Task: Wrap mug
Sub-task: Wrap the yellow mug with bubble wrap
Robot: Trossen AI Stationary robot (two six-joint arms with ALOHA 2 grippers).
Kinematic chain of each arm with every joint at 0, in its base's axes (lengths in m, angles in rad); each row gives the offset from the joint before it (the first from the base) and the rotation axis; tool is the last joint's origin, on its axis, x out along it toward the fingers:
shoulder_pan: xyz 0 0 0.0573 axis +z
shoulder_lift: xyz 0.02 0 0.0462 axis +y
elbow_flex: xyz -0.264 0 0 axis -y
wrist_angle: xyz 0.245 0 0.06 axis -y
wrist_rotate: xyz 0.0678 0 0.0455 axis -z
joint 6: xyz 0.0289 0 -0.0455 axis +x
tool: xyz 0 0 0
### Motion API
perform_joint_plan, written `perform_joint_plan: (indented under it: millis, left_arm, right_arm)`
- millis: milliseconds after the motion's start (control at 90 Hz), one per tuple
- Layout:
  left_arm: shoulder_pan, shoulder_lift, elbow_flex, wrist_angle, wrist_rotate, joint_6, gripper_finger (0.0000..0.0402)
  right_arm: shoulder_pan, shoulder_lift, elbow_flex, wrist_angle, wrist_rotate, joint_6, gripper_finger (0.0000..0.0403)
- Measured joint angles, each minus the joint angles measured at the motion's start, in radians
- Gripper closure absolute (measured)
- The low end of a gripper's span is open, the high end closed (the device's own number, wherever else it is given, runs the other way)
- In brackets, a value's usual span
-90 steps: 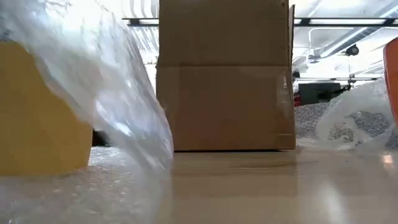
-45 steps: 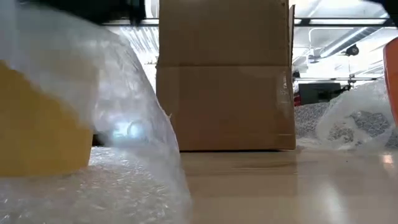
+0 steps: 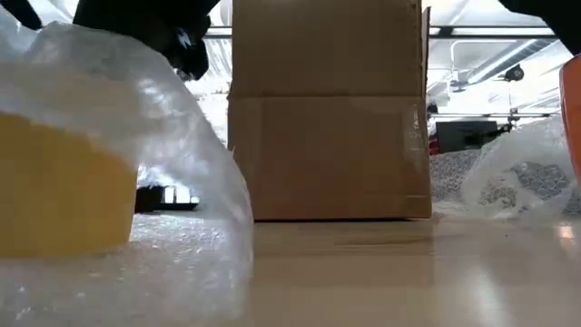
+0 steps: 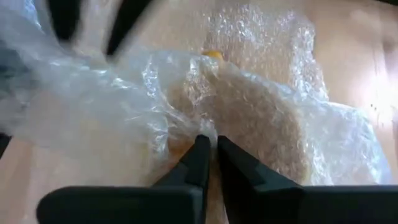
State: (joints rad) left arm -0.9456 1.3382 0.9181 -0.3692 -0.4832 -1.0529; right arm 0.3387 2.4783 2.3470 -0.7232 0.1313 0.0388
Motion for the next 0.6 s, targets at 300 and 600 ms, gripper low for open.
perform_joint_plan:
  millis: [300, 600]
  left_arm:
    - [-0.054, 0.064, -0.007, -0.187, 0.000, -0.186, 0.0365]
    - [0.000, 0.091, -0.034, -0.131, -0.210, -0.100, 0.0365]
  right_arm:
    - [-0.013, 0.000, 0.000, 0.004, 0.005, -0.054, 0.0402]
    - [-0.022, 0.000, 0.000, 0.002, 0.002, -0.077, 0.0402]
